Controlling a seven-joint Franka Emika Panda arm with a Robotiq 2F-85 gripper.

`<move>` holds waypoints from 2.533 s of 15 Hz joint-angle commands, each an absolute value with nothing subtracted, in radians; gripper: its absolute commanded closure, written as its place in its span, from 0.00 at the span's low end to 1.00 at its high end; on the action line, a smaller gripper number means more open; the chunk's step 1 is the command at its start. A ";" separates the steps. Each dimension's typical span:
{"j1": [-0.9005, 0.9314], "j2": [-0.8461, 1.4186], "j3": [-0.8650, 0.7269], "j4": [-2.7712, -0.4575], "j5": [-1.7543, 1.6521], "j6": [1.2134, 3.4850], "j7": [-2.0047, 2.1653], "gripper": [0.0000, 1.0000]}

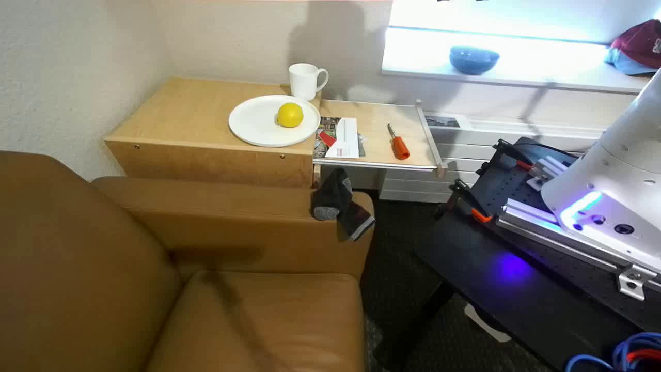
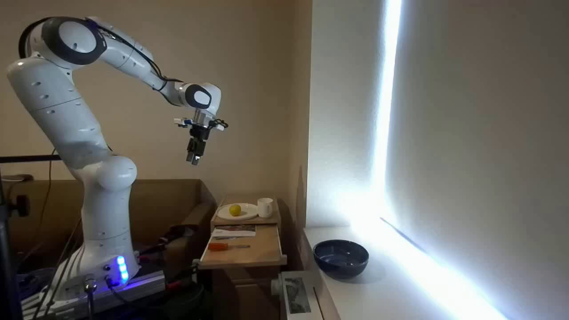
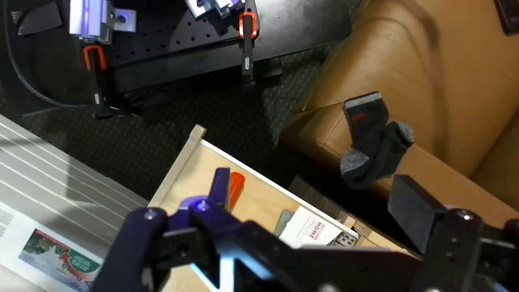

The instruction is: Move the black bowl to the edge of the wall

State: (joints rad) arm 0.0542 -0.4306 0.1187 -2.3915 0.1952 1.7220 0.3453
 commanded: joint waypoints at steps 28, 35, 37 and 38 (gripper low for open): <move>-0.310 0.170 -0.319 -1.944 0.153 2.213 0.702 0.00; -0.299 0.409 -0.429 -1.837 0.073 2.298 1.040 0.00; -0.297 0.419 -0.443 -1.829 0.057 2.257 1.135 0.00; -0.313 0.406 -0.417 -1.858 0.068 2.304 1.068 0.00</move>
State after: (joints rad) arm -0.3058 0.4047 -0.4239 -1.8628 0.0705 2.3072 1.0694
